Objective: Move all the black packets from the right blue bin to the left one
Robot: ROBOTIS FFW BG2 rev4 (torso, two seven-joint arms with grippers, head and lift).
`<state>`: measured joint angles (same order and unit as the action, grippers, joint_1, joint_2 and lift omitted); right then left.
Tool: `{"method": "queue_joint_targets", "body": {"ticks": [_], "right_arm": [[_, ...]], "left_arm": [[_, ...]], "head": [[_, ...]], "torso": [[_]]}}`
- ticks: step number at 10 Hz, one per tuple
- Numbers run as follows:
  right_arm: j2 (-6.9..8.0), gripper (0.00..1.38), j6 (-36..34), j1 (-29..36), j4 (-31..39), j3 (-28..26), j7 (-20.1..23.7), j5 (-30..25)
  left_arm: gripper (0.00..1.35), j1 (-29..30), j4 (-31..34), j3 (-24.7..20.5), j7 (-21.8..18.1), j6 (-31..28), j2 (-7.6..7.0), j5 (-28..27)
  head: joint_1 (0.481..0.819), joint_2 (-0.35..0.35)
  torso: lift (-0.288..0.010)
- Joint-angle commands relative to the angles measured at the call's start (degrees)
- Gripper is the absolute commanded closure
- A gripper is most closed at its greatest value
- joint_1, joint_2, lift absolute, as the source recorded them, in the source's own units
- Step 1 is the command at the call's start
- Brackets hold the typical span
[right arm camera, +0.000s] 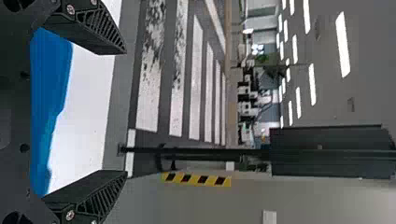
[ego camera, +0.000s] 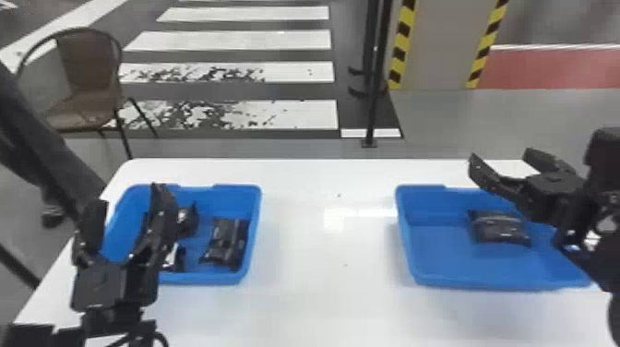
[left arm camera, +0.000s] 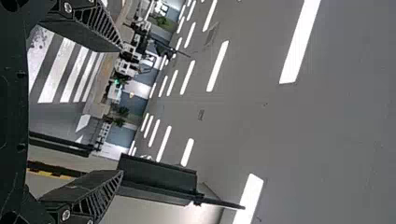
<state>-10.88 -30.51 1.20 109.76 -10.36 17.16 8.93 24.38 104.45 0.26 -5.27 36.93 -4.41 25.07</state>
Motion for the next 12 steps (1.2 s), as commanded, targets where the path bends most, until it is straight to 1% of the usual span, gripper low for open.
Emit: {"method": "queue_joint_targets", "body": {"ticks": [1, 2, 3, 4, 5, 7, 8, 10, 12], "right_arm": [[0.69, 0.12, -5.3, 2.7, 2.4, -1.0, -3.3, -1.6], [1.22, 0.12, -9.6, 3.9, 3.8, -1.8, -5.5, -1.6], [1.57, 0.13, -13.6, 4.7, 4.6, -2.3, -7.5, -1.6], [1.92, 0.13, -15.3, 5.3, 3.9, -3.1, -8.8, -1.5], [2.09, 0.14, -15.3, 5.3, 2.0, -4.1, -9.4, -1.2], [2.01, 0.14, -12.7, 4.6, -2.4, -5.2, -10.0, 2.0], [2.01, 0.14, -12.1, 3.3, -4.5, -5.4, -10.0, 2.0], [1.30, 0.14, -10.6, -0.4, -9.6, -5.2, -9.3, 2.3], [1.13, 0.14, -10.4, -2.0, -11.4, -4.7, -8.7, 2.0]], "left_arm": [[0.11, 1.1, 1.4, 0.2, 0.0, -0.6, 0.01, 0.8], [0.11, 0.9, 1.9, 0.3, 0.0, -0.6, 0.01, 0.9], [0.11, 0.9, 2.1, 0.3, -0.1, -1.6, -0.08, 1.2], [0.11, 1.1, 2.1, 0.3, -0.6, -4.2, -0.08, 3.2], [0.11, 1.4, 2.1, 0.2, -0.6, -4.3, -0.08, 3.2], [0.11, 1.4, 2.2, 0.3, -0.7, -4.4, -0.08, 3.2], [0.11, 1.5, 2.4, 0.3, -0.8, -4.4, -0.08, 3.2], [0.11, 1.4, 2.4, 0.4, -0.8, -4.7, -0.08, 3.2], [0.12, 1.4, 2.4, 0.4, -0.8, -4.9, -0.08, 3.2]], "head": [[0.679, -0.003], [0.695, -0.030], [0.695, -0.047], [0.695, -0.063], [0.695, -0.071], [0.695, -0.097], [0.695, -0.103], [0.695, -0.113], [0.695, -0.114]], "torso": [[-0.140], [-0.140], [-0.140], [-0.140], [-0.140], [-0.140], [-0.140], [-0.140], [-0.140]]}}
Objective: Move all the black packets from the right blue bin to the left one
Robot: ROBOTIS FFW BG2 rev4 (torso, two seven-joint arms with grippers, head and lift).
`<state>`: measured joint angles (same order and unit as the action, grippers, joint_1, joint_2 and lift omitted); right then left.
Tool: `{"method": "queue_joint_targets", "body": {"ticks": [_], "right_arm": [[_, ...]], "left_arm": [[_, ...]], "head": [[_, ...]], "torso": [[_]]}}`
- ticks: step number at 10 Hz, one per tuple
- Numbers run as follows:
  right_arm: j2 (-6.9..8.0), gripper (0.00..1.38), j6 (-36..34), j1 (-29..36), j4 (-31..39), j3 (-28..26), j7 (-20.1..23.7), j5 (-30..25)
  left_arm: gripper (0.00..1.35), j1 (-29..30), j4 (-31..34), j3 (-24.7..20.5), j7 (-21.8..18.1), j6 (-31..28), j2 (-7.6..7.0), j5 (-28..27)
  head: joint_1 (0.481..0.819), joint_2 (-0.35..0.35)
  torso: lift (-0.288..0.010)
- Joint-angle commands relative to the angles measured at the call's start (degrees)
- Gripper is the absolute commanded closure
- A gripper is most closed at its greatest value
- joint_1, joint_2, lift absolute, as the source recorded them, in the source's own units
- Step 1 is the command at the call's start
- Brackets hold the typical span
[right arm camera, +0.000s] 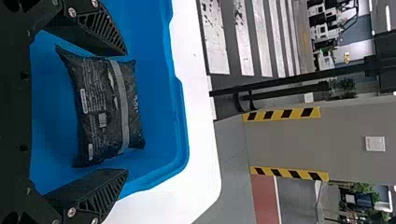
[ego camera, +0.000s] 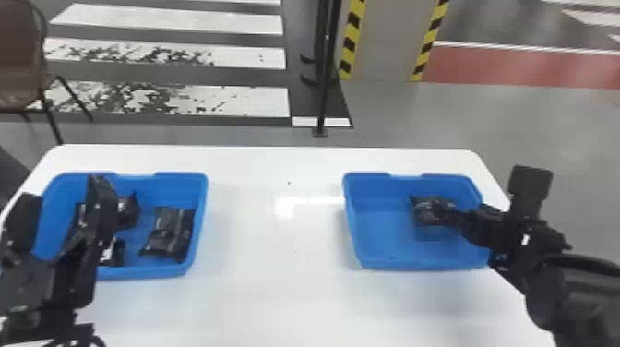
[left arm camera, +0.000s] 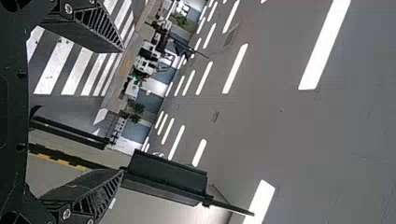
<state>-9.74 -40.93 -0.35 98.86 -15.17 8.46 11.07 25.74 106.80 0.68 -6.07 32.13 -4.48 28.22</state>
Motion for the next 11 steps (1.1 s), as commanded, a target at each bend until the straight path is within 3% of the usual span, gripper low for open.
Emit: {"method": "queue_joint_targets", "body": {"ticks": [1, 10, 11], "right_arm": [[-0.10, 0.14, 0.0, -1.3, -1.9, 0.3, 0.0, 0.0], [-0.19, 0.14, 2.1, -6.7, -13.6, 1.1, 1.6, 0.5], [-0.27, 0.30, 2.0, -7.2, -14.4, 1.3, 1.7, 0.7]], "left_arm": [[0.12, 0.0, 0.0, 0.0, 0.0, -0.1, 0.00, 0.0], [0.12, 0.4, 0.0, 0.0, 0.0, -0.8, -0.18, -0.1], [0.12, 0.4, 0.0, -0.1, 0.0, -0.8, -0.18, -0.1]], "head": [[0.695, -0.112], [0.695, -0.104], [0.695, -0.104]], "torso": [[-0.140], [-0.140], [-0.140]]}}
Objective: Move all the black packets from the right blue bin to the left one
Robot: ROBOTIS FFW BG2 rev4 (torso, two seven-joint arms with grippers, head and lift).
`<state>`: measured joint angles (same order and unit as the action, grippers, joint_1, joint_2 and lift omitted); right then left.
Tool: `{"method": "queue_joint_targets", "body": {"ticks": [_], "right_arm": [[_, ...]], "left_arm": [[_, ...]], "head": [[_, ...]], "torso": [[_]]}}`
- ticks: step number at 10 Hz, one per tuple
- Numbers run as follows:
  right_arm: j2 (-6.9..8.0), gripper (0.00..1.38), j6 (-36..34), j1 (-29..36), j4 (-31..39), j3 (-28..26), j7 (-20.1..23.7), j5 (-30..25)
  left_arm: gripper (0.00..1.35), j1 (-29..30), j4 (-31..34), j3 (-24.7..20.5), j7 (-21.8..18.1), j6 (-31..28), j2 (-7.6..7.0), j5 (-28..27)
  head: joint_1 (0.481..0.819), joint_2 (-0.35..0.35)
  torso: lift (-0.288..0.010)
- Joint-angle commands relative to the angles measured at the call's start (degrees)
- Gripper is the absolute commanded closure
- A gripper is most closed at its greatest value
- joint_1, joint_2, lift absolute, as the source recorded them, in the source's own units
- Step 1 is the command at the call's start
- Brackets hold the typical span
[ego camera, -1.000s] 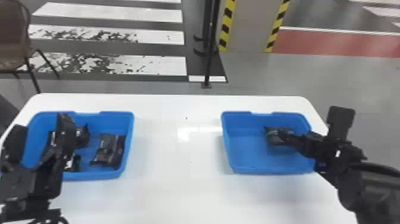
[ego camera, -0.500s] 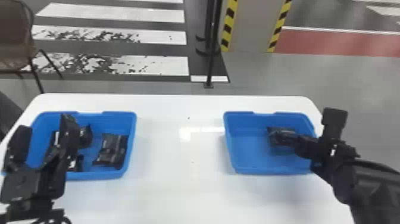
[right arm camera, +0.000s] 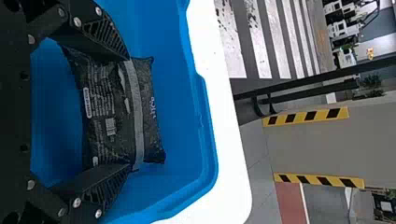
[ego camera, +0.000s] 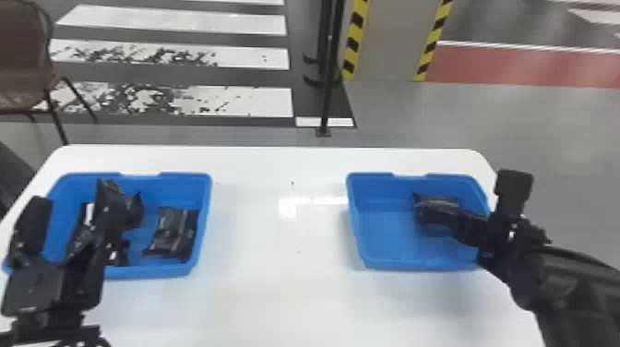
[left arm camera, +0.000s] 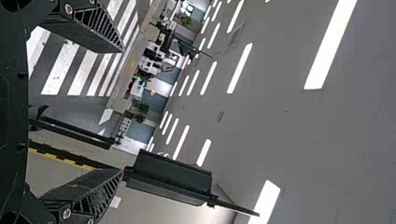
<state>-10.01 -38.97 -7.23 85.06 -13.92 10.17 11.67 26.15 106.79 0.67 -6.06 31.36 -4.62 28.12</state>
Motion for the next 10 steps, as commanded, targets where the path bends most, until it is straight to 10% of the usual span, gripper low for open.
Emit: {"method": "queue_joint_targets", "body": {"ticks": [1, 3, 10], "right_arm": [[-0.18, 0.70, -0.1, -0.9, -1.6, 0.7, -0.1, 1.1], [-0.27, 0.89, -0.1, -0.9, -2.2, 1.0, 0.0, 1.6], [-0.27, 0.89, 2.8, 4.8, 11.1, 4.1, 7.1, 20.1]], "left_arm": [[0.12, 0.1, 0.0, -0.1, 0.0, 0.0, -0.04, 0.0], [0.12, 0.1, 0.0, -0.1, 0.0, 0.0, -0.04, 0.0], [0.12, 0.0, 0.0, -0.1, 0.0, 1.0, 0.23, 0.0]], "head": [[0.695, -0.104], [0.695, -0.094], [0.695, -0.016]], "torso": [[-0.140], [-0.140], [-0.140]]}}
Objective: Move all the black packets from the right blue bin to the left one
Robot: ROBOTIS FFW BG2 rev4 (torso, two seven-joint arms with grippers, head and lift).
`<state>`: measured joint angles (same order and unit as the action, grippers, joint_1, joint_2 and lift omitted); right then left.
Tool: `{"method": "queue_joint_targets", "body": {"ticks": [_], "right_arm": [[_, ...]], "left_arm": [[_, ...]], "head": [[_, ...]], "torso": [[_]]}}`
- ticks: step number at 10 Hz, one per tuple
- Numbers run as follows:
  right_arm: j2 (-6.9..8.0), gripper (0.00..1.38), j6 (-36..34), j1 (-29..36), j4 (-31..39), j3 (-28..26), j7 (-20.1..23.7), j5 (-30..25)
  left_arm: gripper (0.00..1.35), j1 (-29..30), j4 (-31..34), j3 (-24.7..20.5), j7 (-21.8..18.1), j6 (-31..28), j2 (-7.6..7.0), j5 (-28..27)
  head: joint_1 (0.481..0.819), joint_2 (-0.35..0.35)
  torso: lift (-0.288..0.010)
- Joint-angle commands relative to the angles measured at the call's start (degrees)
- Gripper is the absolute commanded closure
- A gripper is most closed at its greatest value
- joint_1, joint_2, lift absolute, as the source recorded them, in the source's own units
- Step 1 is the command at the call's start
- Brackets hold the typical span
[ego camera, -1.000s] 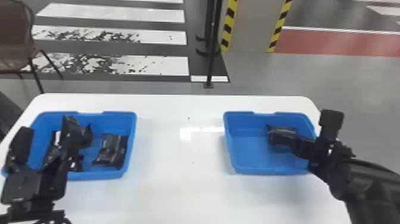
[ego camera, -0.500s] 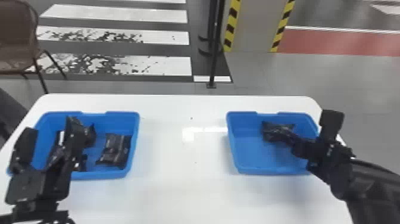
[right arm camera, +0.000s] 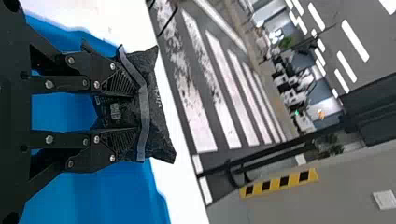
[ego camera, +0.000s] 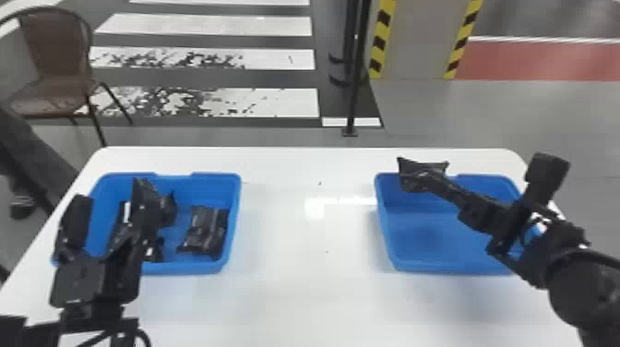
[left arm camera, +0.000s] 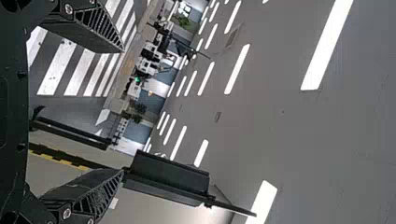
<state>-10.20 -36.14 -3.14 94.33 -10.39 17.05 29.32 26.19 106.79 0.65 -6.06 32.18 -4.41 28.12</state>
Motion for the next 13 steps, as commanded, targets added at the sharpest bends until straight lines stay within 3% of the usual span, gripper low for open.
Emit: {"method": "queue_joint_targets", "body": {"ticks": [1, 3, 5, 7, 9, 13], "right_arm": [[-0.17, 0.89, 0.0, 1.0, 3.5, 2.0, 2.0, 6.7], [-1.05, 0.89, -0.3, -0.9, 3.6, 7.2, 6.6, 15.4], [-2.19, 0.89, 1.1, -6.4, -3.1, 14.0, 14.1, 23.7], [-2.81, 0.89, 6.2, -11.1, -10.3, 19.5, 19.6, 24.8], [-2.98, 0.89, 8.4, -13.2, -15.8, 25.6, 21.4, 27.6], [-3.25, 0.89, 8.4, -15.3, -17.6, 38.2, 21.2, 33.6]], "left_arm": [[0.12, 0.0, 0.0, -0.1, 0.0, 0.3, 0.02, 0.1], [0.12, -0.3, 0.0, 0.3, 0.0, 0.3, 0.10, 0.1], [0.12, -0.6, 0.0, 0.7, 0.0, 0.2, 0.10, 0.1], [0.12, -0.9, 0.0, 1.2, 0.0, 0.0, 0.10, 0.3], [0.12, -1.4, 0.0, 3.5, 0.0, -1.4, -0.34, 2.7], [0.11, -2.4, 1.1, 7.2, -1.7, -6.0, -1.21, 7.1]], "head": [[0.695, 0.011], [0.695, 0.087], [0.695, 0.157], [0.681, 0.220], [0.674, 0.236], [0.695, 0.284]], "torso": [[-0.140], [-0.140], [-0.140], [-0.140], [-0.140], [-0.140]]}}
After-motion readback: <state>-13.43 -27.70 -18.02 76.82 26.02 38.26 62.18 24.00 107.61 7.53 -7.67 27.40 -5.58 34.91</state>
